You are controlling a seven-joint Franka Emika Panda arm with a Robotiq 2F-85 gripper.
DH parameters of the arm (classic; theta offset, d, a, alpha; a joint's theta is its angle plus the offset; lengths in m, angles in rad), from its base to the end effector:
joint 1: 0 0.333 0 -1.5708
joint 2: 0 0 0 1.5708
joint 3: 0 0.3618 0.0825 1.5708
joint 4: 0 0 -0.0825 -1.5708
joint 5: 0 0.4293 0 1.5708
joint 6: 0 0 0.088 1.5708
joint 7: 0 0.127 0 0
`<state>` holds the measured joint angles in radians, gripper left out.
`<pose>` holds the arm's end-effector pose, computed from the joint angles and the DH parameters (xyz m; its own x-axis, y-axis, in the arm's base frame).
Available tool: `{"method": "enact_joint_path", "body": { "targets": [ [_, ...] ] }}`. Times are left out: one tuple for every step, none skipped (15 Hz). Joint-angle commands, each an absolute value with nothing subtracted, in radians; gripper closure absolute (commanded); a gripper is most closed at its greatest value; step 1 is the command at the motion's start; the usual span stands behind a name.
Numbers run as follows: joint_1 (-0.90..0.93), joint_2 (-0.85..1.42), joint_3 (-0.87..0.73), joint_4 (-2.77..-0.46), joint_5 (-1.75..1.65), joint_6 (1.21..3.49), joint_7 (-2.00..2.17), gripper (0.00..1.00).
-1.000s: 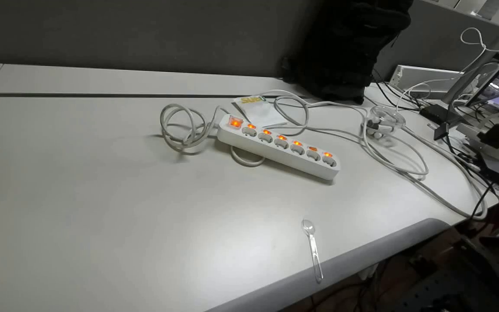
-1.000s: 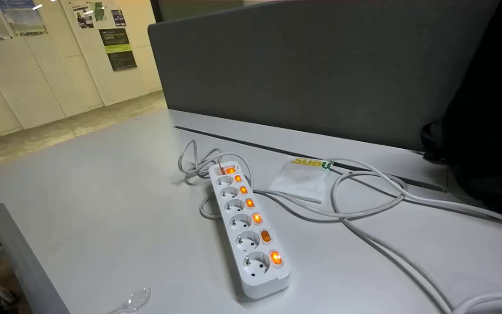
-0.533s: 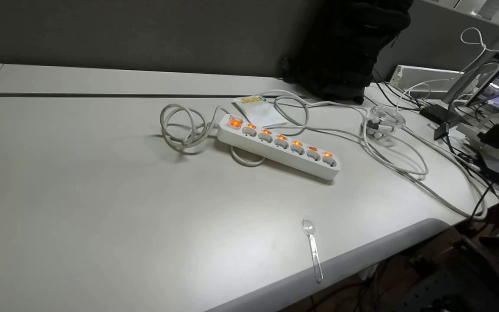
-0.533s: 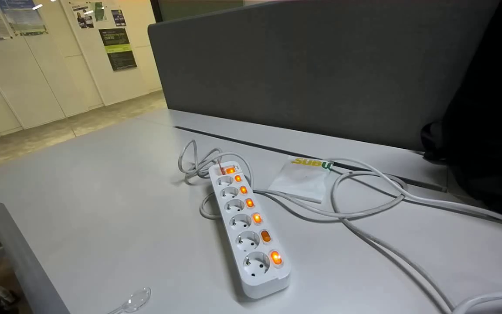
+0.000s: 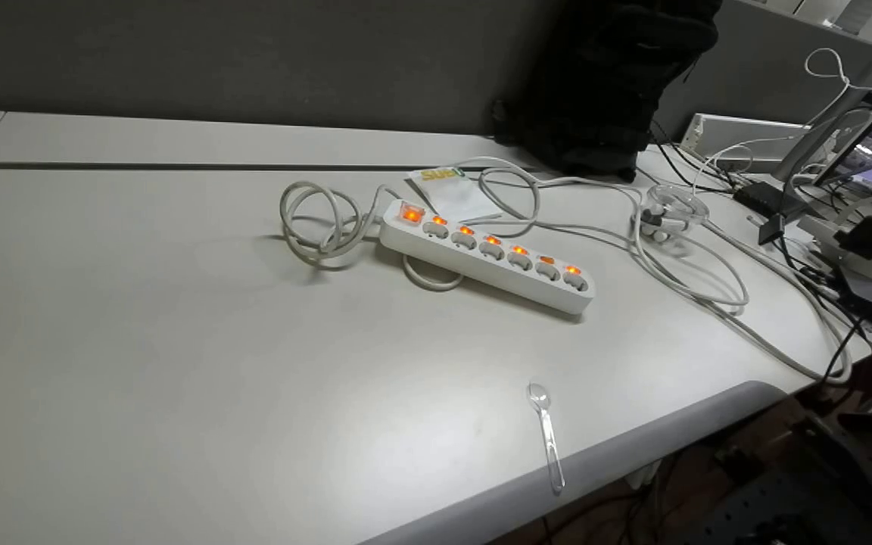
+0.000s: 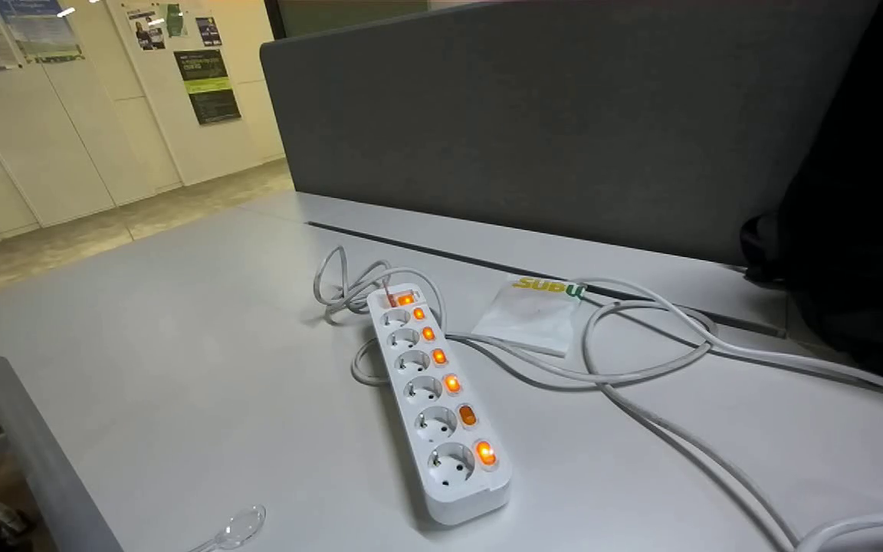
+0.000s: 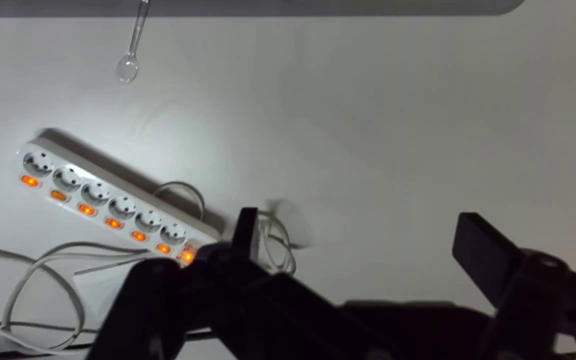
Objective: Turn off the first switch from the right
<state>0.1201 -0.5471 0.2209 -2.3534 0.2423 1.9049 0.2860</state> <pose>0.3879 0.1723 0.5414 0.9978 -0.0441 0.0493 -0.0368 -0.9895 -0.1401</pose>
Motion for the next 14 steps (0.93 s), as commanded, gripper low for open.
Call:
{"method": "enact_joint_path", "body": {
  "targets": [
    [0.053, -0.577, 0.212, -2.423, 0.175, 2.046, 0.364, 0.0],
    [0.03, -0.579, 0.202, -2.441, 0.157, 2.086, 0.374, 0.0],
    [0.008, -0.58, 0.195, -2.457, 0.141, 2.126, 0.387, 0.0],
    [-0.016, -0.58, 0.186, -2.472, 0.124, 2.161, 0.398, 0.1],
    [-0.04, -0.58, 0.18, -2.487, 0.107, 2.197, 0.414, 0.26],
    [-0.065, -0.578, 0.171, -2.501, 0.094, 2.229, 0.429, 0.32],
    [-0.089, -0.574, 0.165, -2.514, 0.08, 2.258, 0.448, 0.4],
    [-0.115, -0.571, 0.16, -2.525, 0.066, 2.284, 0.47, 0.47],
    [-0.141, -0.567, 0.153, -2.536, 0.052, 2.308, 0.49, 0.55],
    [-0.167, -0.563, 0.143, -2.546, 0.044, 2.327, 0.508, 0.62],
    [-0.193, -0.56, 0.138, -2.554, 0.035, 2.342, 0.531, 0.67],
    [-0.217, -0.557, 0.128, -2.561, 0.031, 2.351, 0.55, 0.75],
    [-0.239, -0.552, 0.119, -2.566, 0.03, 2.354, 0.571, 0.81],
    [-0.25, -0.544, 0.102, -2.567, 0.046, 2.345, 0.575, 0.89]
  ]
}}
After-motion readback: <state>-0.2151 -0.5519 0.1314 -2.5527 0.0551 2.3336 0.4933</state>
